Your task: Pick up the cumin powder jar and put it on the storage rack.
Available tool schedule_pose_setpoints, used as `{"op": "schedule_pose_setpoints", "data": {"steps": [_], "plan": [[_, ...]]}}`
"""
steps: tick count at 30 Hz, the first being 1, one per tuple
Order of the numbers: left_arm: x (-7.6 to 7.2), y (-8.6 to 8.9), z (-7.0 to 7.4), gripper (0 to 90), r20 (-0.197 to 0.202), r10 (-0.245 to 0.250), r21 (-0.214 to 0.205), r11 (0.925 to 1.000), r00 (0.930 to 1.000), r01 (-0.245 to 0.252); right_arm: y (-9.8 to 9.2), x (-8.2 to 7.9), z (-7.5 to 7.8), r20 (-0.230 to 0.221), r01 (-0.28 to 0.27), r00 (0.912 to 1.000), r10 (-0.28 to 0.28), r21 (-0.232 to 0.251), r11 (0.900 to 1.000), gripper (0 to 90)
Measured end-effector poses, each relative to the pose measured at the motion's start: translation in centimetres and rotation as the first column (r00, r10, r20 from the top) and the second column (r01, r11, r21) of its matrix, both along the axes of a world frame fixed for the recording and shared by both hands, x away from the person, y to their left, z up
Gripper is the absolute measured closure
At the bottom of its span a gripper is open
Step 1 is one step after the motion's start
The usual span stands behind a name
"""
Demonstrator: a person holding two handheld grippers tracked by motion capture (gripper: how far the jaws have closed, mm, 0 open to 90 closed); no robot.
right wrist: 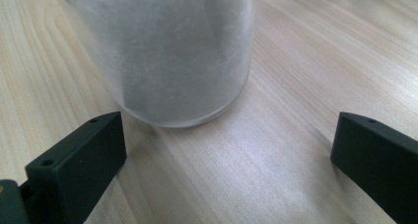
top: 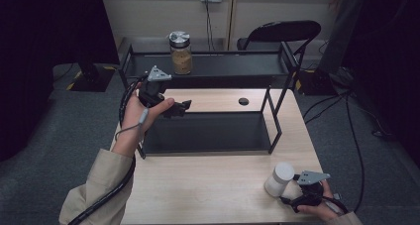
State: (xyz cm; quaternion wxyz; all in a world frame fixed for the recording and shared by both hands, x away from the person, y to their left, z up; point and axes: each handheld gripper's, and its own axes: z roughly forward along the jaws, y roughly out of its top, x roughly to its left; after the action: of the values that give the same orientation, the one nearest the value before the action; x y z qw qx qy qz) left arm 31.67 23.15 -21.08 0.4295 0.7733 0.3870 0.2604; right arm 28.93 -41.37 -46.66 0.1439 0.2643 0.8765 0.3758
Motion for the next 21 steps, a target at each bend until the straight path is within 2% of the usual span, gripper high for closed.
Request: {"op": "schedule_pose_setpoints", "data": {"steps": [13,21], "plan": [[-1.3,0.5,-3.4,1.2,-0.038,-0.033,-0.001,0.9995,0.9987,0.033,0.0,0.0,0.0,0.0,0.0,1.0,0.0,0.0,1.0,0.0],[-2.1,1.2,-5.8,1.3,-0.049,-0.036,-0.031,0.9989,0.9981,0.035,0.0,0.0,0.0,0.0,0.0,1.0,0.0,0.0,1.0,0.0]]}}
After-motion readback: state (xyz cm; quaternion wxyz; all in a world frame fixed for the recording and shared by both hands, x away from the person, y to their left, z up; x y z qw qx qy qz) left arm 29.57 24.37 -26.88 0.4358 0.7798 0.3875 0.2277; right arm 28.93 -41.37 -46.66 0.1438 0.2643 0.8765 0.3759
